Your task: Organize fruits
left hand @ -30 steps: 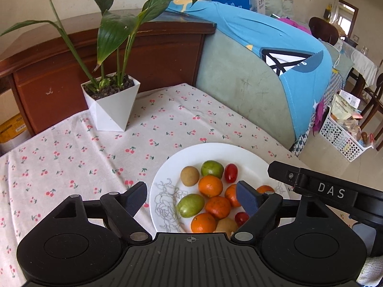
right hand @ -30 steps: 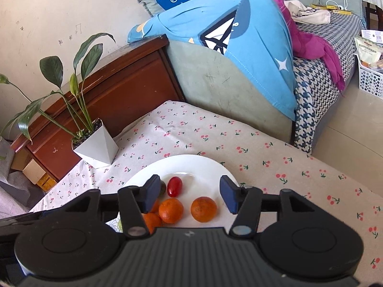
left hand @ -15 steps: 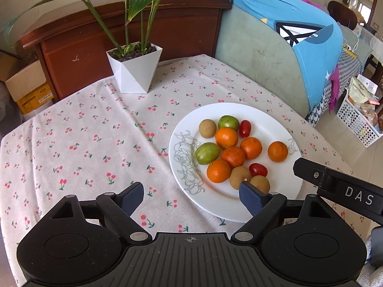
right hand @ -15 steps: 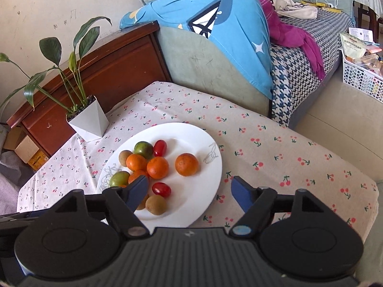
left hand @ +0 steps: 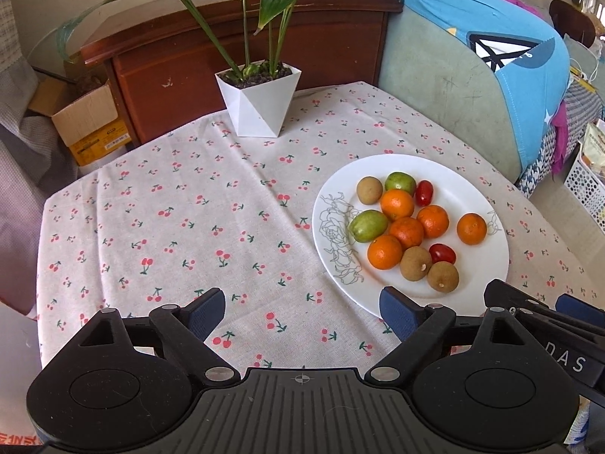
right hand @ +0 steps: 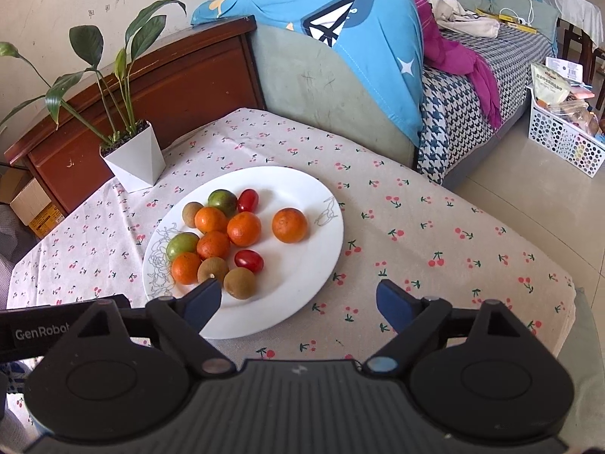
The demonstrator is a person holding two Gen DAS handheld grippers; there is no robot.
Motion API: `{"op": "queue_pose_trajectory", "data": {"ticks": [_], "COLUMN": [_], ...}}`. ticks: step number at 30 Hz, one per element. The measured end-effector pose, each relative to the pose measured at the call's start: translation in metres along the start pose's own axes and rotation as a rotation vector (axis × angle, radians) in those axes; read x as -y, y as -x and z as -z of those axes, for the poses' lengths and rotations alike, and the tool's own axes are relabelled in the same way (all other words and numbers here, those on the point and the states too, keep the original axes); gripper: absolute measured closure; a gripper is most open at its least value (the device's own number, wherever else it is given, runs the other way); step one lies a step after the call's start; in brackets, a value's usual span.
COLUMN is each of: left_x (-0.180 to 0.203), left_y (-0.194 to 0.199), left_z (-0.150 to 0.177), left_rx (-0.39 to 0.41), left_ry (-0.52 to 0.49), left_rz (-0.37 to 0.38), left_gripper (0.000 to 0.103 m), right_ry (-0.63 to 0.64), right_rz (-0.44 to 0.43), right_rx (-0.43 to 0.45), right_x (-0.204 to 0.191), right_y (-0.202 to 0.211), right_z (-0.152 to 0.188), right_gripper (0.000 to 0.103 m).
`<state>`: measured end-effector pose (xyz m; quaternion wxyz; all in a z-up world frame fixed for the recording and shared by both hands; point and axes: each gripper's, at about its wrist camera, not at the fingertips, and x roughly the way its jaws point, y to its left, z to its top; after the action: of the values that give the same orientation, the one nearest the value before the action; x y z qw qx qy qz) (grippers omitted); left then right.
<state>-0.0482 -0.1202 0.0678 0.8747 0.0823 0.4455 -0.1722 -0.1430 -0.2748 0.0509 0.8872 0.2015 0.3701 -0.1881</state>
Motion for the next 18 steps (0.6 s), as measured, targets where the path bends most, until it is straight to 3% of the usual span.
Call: {"op": "queue_pose_trajectory", "data": {"ticks": [18], "left_x": [0.005], "left_y": [-0.008], "left_z": [-0.001], "left_rx": [-0.009], "left_ry": [-0.054], "left_rz": [-0.077], "left_gripper": [0.011], "right_ry": [0.012], "right_rz": [0.035], "right_rx": [-0.029], "right_x": [-0.005], "right_y": [-0.010], "right_z": [0.002], "right_gripper": [0.013]}}
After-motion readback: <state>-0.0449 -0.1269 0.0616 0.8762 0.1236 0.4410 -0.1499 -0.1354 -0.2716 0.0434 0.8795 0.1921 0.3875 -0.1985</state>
